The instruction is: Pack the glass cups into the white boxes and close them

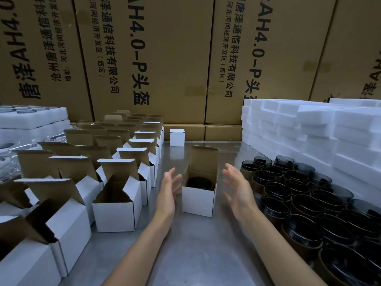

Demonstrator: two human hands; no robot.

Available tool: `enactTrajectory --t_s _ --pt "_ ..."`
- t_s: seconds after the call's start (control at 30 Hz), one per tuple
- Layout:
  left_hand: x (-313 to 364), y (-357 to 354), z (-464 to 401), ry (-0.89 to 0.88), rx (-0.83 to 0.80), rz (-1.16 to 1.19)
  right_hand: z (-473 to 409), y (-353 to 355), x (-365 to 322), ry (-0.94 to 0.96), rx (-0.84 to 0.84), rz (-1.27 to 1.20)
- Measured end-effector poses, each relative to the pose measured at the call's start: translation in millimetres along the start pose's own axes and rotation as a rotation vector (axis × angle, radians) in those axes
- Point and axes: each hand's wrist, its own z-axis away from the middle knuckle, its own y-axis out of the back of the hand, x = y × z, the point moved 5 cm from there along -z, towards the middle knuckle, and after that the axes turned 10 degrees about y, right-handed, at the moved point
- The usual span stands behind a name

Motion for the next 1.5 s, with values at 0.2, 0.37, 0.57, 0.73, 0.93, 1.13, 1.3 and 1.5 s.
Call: enactTrajectory --t_s 0.2,0.37,0.57,0.73,0.93,1.13,1.3,1.5 --pt "-1 -3 1 -0.055 -0.009 -0.145 2 -16 13 -0.053 -0.246 -0.038" --pt "3 -6 4 -0.109 -0.07 -0.176 5 -19 13 0.014 -0.292 0.037" --pt "4 -5 3 -0.062 -0.081 -0.052 6 -19 14 0.017 -0.267 0.025" --pt "4 -6 4 -0.054 -0.094 0.003 6 -13 12 -0.048 -0.269 -0.104" --pt "2 -14 13 -0.16 -0.151 -0.14 9 -15 17 -0.02 -0.313 0.024" --pt "7 -13 13 -0.24 -0.053 -0.198 7 -15 11 0.135 -0.234 0.192" --pt "6 -13 14 -0.229 -0.121 -0.156 11 -19 8 0.285 -0.18 0.224" --pt "-1 -13 10 -0.127 -0.207 -0.061 15 -20 10 0.308 -0.209 0.273"
